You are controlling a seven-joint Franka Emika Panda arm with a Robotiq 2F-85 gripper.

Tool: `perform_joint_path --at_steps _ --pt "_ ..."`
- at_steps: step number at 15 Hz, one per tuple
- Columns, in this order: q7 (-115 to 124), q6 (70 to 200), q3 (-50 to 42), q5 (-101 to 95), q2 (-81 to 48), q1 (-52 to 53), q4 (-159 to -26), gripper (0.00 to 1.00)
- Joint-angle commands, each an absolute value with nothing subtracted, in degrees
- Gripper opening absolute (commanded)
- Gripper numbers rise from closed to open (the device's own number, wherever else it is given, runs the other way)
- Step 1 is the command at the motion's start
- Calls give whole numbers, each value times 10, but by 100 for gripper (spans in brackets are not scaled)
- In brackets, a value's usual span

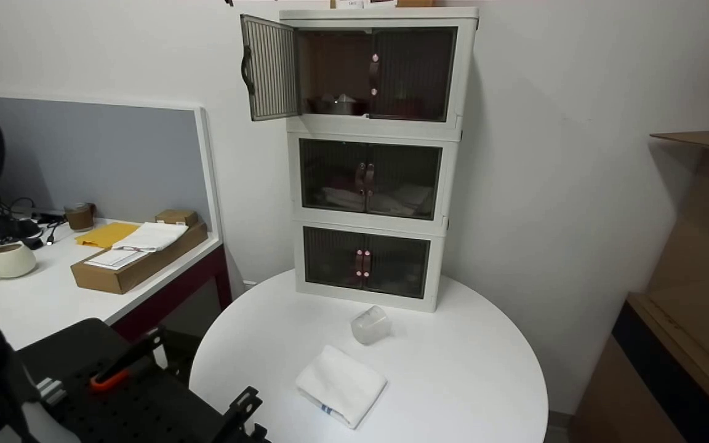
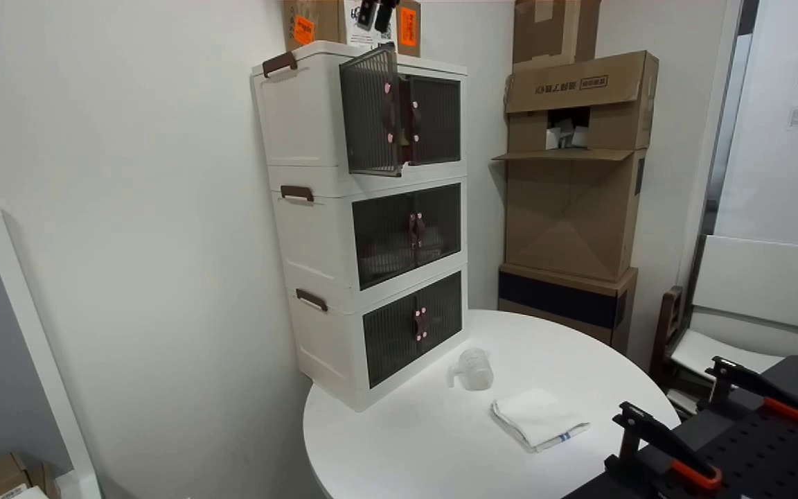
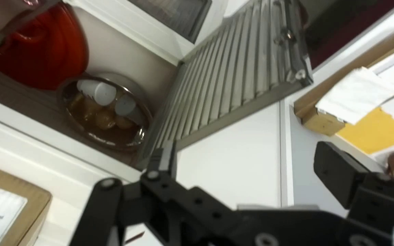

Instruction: Open the left and right doors of the topmost cabinet.

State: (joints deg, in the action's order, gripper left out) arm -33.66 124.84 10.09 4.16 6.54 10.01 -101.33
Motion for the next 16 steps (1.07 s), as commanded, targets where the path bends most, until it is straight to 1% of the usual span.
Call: perform_joint_path --at_steps 1,3,6,9,12,14,16 --pt "-363 1261 73 152 128 109 -1015 100" --pt "-351 1292 55 178 158 105 -1023 100" --pt "-333 1341 19 158 186 87 -1036 100" --pt "-335 1351 -31 151 191 64 -1053 100" --pt "-372 1320 -97 182 173 50 -1067 100" --pt "-444 1280 -147 236 155 55 -1073 100" --pt "-506 1237 -174 276 134 45 -1077 100"
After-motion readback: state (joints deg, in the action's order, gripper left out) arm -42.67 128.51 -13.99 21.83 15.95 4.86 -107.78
